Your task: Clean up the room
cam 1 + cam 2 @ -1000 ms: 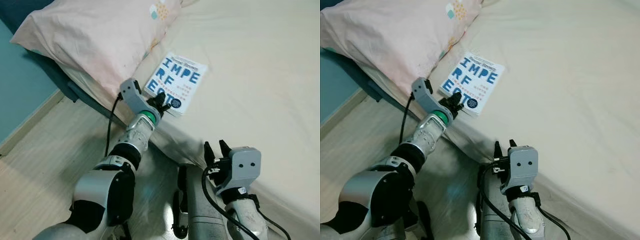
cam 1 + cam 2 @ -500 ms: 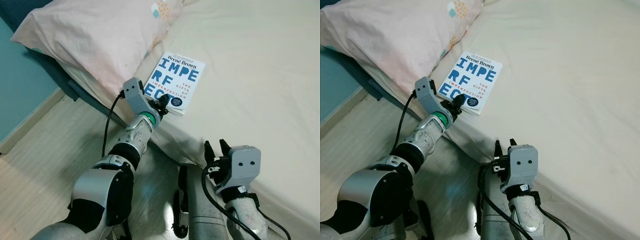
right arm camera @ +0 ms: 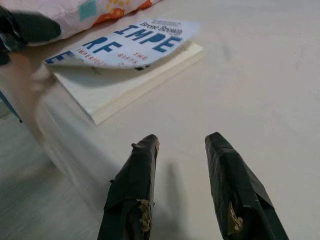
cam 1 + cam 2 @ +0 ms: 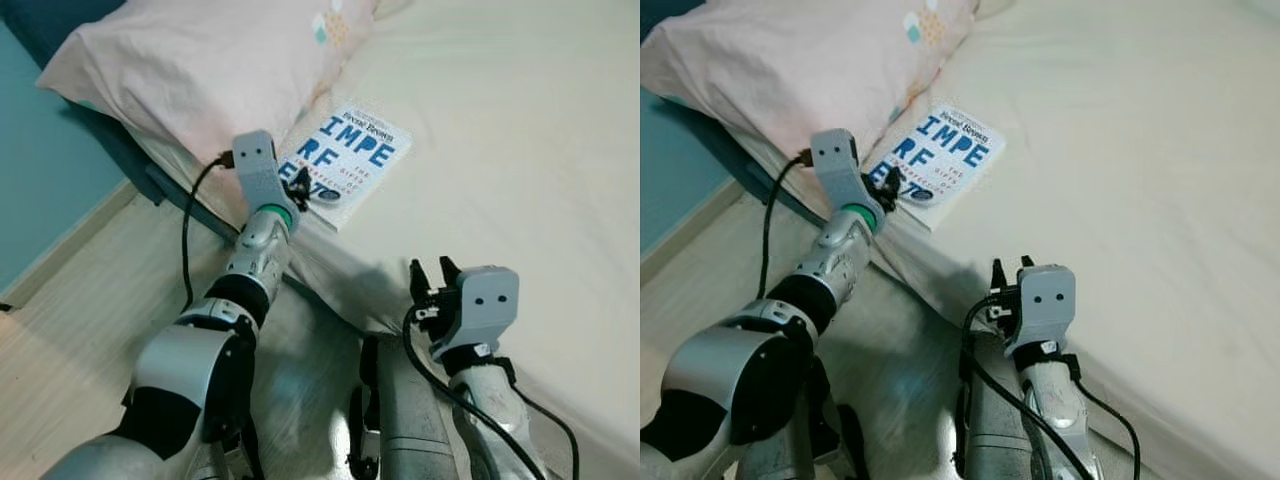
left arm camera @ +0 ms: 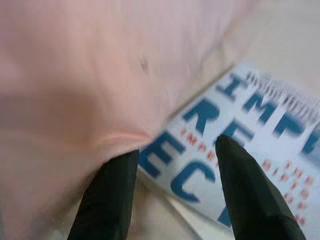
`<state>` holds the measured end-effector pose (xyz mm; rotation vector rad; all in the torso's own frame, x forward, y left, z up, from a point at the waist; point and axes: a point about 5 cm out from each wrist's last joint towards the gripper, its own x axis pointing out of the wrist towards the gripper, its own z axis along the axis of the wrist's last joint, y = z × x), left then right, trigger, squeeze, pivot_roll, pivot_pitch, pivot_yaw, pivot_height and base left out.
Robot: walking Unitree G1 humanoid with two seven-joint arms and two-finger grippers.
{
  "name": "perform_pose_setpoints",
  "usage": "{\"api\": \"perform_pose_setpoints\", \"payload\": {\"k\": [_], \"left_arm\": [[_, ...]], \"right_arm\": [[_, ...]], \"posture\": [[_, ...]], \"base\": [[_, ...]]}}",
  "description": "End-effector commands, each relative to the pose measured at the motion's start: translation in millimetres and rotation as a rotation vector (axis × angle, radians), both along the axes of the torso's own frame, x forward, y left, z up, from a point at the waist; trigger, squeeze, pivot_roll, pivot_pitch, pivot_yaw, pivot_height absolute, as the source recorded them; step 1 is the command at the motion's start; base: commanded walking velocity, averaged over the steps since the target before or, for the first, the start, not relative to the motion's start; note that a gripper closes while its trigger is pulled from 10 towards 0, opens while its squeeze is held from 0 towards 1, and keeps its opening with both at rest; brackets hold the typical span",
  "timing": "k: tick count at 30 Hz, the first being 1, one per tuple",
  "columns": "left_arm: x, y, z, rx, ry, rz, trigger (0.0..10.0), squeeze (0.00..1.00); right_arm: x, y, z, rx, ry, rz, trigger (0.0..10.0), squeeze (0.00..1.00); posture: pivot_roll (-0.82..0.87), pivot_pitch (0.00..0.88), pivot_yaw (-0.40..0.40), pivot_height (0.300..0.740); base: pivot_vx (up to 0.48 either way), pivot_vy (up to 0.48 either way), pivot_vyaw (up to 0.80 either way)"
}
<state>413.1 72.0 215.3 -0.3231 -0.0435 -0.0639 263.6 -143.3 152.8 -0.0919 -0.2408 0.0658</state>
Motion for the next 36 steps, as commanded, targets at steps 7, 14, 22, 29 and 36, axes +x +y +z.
{"api": "perform_pose_setpoints", "payload": {"k": [7, 14, 22, 29, 36], "left_arm": [[-17.1, -7.3, -35, -0.039, -0.016, -0.22, 10.0, 0.0], [-88.5, 17.0, -30, 0.354, -0.307, -0.437, 10.0, 0.0], [-109.8, 48.9, -42, 0.41, -0.302, -0.29, 10.0, 0.0], [-95.7, 48.6, -48, 0.375, -0.222, -0.217, 10.0, 0.0], [-108.8, 44.7, -53, 0.407, -0.143, -0.274, 10.0, 0.0]], "right_arm": [[0.3, -9.6, -12, 0.004, 0.029, -0.016, 10.0, 0.0], [5.4, -11.0, -13, 0.01, 0.019, -0.011, 10.0, 0.0], [13.5, 2.5, -4, 0.032, -0.026, 0.037, 10.0, 0.0], [19.3, -0.8, -6, 0.033, -0.022, 0.029, 10.0, 0.0], [19.0, -7.0, -16, 0.026, 0.007, 0.016, 10.0, 0.0]], "posture": [[-0.19, 0.228, 0.046, 0.586], [-0.08, 0.177, 0.018, 0.586], [-0.04, 0.13, -0.006, 0.586], [-0.05, 0.12, -0.034, 0.61], [-0.04, 0.104, -0.034, 0.63]], "base": [[0.0, 0.0, 0.0], [0.0, 0.0, 0.0], [0.0, 0.0, 0.0], [0.0, 0.0, 0.0], [0.0, 0.0, 0.0]]}}
